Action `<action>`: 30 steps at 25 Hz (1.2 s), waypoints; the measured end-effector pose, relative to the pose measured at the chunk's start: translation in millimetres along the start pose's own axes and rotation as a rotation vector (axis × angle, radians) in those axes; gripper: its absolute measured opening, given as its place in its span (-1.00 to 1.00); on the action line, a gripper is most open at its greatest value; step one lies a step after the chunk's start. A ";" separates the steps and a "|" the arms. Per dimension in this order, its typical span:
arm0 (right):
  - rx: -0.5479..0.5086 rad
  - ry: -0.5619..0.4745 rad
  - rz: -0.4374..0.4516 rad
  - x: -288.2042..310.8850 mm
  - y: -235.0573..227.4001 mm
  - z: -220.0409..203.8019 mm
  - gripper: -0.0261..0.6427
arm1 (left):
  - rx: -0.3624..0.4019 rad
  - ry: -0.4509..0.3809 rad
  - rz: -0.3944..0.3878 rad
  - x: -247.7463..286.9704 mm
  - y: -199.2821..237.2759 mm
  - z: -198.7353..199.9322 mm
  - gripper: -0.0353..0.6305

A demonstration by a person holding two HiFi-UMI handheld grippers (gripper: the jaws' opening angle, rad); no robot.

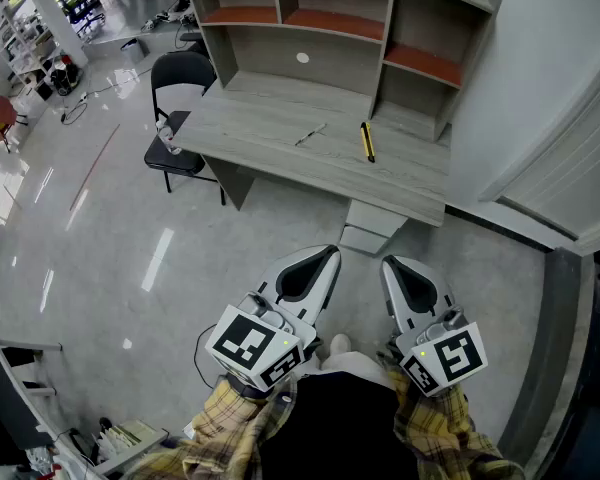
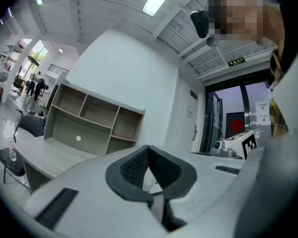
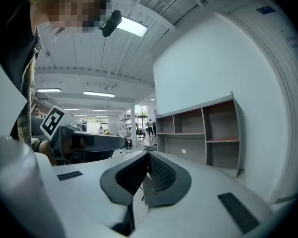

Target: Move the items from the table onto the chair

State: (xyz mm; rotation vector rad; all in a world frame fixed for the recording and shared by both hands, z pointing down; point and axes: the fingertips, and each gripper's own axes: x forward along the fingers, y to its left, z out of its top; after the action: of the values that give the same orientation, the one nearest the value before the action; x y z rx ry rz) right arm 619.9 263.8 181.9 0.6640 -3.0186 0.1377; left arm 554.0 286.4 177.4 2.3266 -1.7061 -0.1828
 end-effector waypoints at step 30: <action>0.111 -0.027 0.112 22.9 -68.3 -15.6 -0.87 | -0.010 -0.058 0.219 46.5 57.6 2.0 -0.88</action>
State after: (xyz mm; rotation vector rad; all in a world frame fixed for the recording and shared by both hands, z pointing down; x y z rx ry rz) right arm 628.3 194.1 204.1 0.5077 -3.0928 0.3050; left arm 514.8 225.6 193.4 2.1258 -1.9668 -0.2186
